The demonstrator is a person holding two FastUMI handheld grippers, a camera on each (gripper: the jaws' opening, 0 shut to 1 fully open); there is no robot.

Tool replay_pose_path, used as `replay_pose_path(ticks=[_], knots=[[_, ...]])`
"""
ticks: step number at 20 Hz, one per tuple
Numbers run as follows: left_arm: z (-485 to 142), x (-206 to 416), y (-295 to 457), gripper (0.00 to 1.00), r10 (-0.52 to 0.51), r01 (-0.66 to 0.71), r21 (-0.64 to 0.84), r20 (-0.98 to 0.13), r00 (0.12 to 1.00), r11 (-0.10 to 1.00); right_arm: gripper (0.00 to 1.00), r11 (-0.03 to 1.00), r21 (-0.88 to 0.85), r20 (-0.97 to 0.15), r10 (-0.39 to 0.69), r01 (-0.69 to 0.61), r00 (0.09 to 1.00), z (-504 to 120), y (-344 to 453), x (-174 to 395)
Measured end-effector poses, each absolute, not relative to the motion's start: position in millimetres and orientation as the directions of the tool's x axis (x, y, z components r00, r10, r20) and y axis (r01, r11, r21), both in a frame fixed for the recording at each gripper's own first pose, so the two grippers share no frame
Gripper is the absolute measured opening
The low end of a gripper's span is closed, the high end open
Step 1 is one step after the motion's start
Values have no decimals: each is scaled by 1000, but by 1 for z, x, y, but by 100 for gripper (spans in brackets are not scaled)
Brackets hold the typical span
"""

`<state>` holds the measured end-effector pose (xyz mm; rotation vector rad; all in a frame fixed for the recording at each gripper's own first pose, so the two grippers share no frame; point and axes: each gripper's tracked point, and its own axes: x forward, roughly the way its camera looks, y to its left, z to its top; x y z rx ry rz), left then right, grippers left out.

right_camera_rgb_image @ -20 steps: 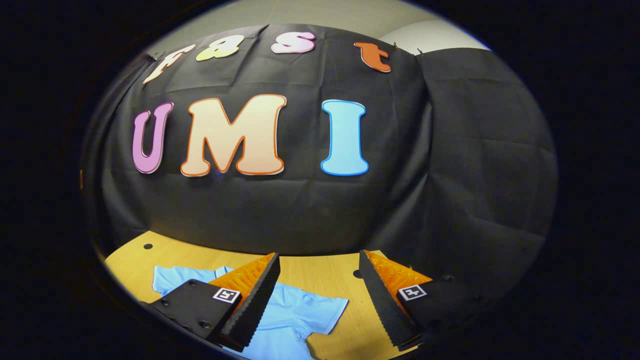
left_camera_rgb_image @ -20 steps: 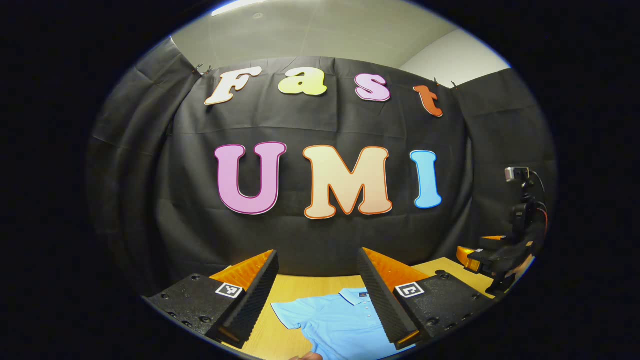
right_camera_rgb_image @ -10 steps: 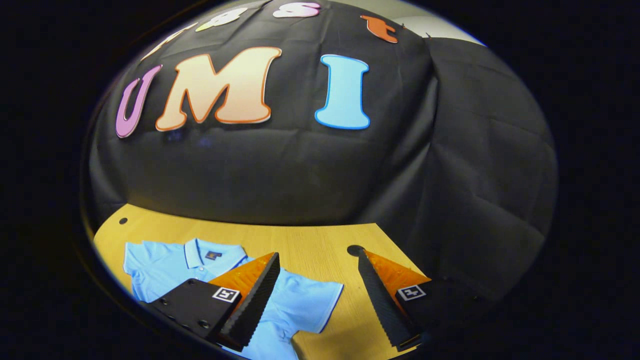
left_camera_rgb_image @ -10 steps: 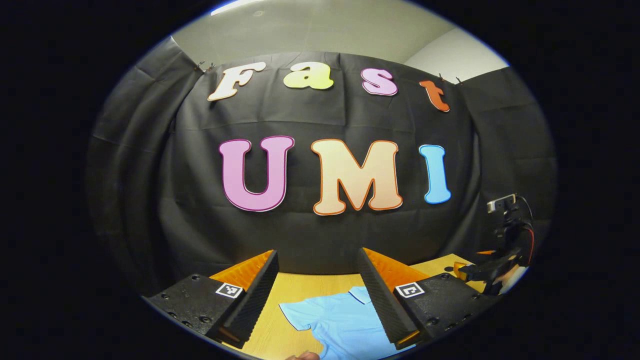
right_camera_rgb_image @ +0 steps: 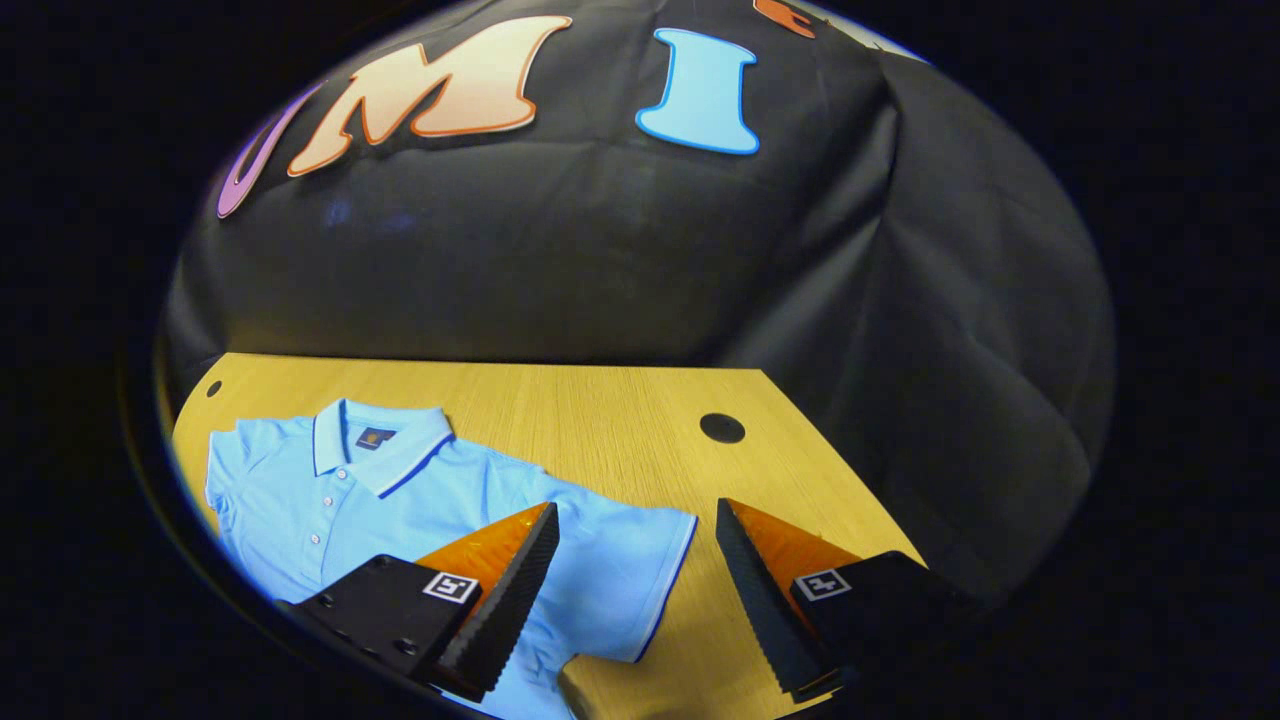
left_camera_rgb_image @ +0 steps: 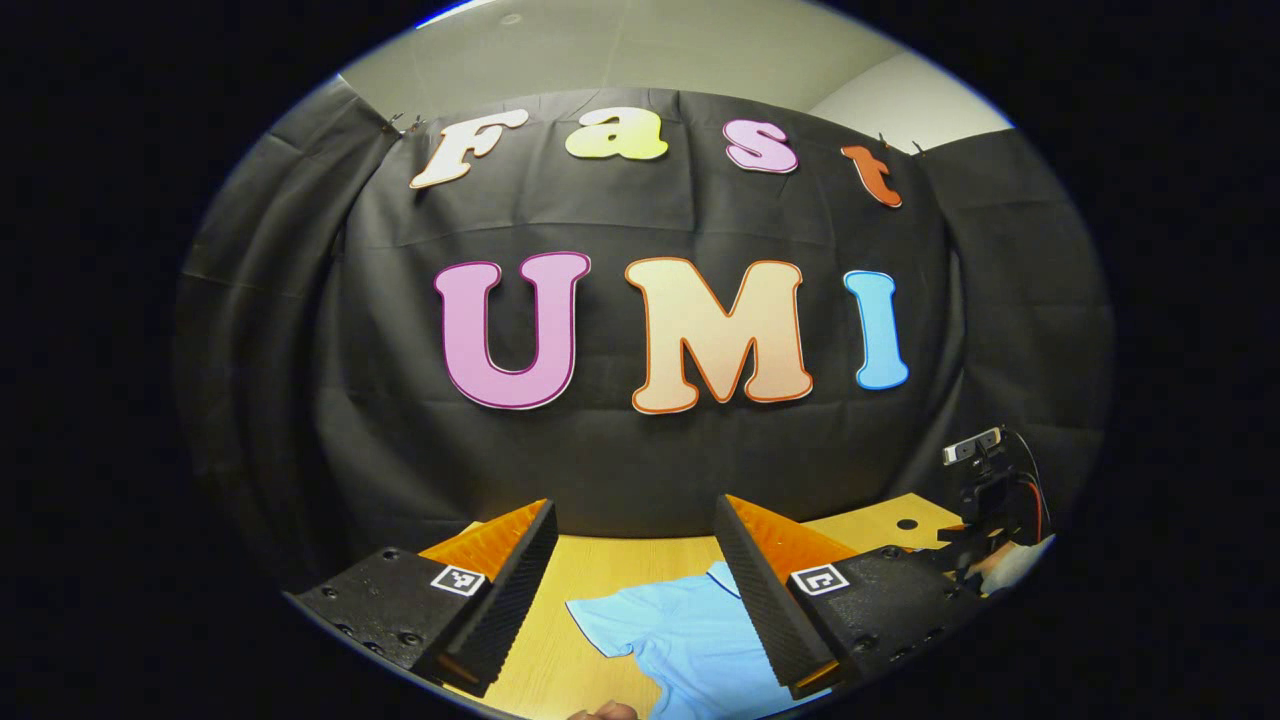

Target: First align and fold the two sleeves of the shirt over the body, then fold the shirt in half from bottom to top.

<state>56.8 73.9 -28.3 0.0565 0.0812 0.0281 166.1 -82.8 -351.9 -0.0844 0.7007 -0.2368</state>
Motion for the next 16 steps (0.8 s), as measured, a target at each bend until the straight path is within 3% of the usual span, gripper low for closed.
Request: replay_pose_path(ticks=[4, 11, 15, 16], knots=[[-34, 58, 79, 95, 33, -27, 62, -100, 994, 998, 100, 962, -117, -709, -256, 249, 658, -386, -94, 158], [-41, 64, 79, 95, 35, -29, 53, -120, 992, 998, 99, 963, -121, -785, -242, 241, 571, -420, -95, 143], [-47, 67, 79, 95, 35, -30, 38, -134, 990, 999, 95, 955, -38, -807, -203, 294, 555, -425, -89, 143], [-48, 67, 79, 95, 35, -31, 34, -139, 990, 999, 90, 952, -32, -801, -206, 303, 562, -426, -91, 145]])
